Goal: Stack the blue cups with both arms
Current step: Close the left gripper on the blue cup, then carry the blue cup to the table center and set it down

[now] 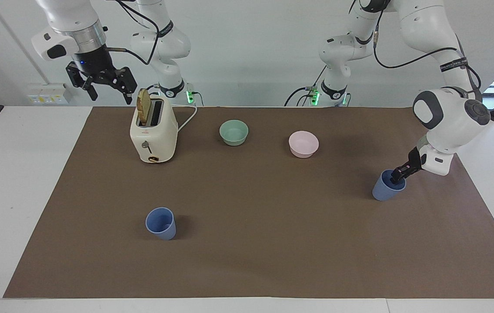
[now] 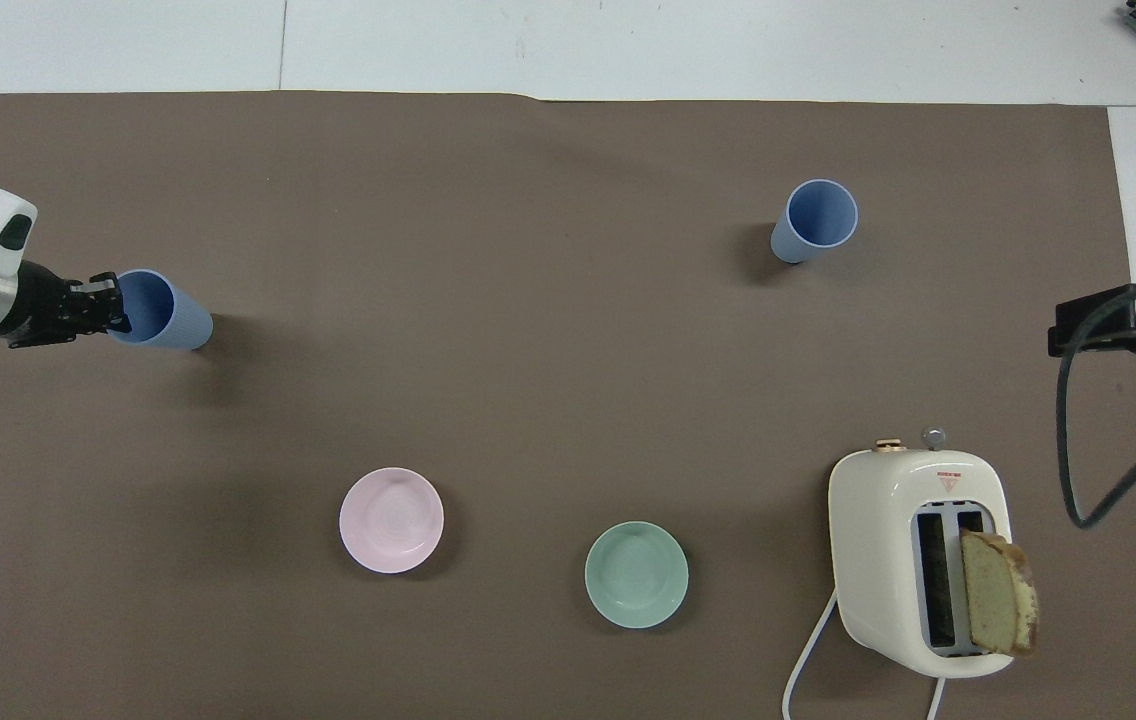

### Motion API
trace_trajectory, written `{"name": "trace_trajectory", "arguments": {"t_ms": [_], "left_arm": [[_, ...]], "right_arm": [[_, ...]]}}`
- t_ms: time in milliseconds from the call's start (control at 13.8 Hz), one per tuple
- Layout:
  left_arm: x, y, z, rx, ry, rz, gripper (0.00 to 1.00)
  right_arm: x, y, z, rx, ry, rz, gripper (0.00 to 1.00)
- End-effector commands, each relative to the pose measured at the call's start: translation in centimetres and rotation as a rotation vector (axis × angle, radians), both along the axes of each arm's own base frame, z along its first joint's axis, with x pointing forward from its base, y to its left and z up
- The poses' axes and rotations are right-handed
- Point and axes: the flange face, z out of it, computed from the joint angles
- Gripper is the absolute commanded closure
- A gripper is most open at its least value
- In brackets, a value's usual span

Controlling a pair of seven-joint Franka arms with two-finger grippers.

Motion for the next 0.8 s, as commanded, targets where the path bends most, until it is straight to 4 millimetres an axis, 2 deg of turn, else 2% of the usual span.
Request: {"name": "trace_trajectory", "arguments": {"t_ms": [0,145,218,363,653,726], "left_arm": [[0.8,-3.0,5.1,-0.018,-0.002,0.026,1.00],[1.3,-6.9,7.6,-0.022,-0.010,0.052,1.00],[1.5,-9.0,8.2,-0.019,-0.013,0.066,1.00],[1.1,-14.0,8.5,-0.021,-0.014,0.096,1.00],[-1.0,-24.6,8.7,-0.042,-0.023,0.115,1.00],[-1.6,-28.0,7.8,-0.049,-0.017,0.132,1.00]], "right_arm": [[-0.5,-0.5,0.3,0.023,0.001,0.016,0.00],[-0.5,-0.5,0.3,0.023,0.001,0.016,0.00],[-0.5,-0.5,0.2,0.021,0.003,0.016,0.00],[-0.5,-0.5,0.3,0.023,0.001,0.016,0.00],[-0.5,-0.5,0.3,0.023,0.001,0.016,0.00],[-0.5,-0.5,0.3,0.023,0.001,0.016,0.00]]}}
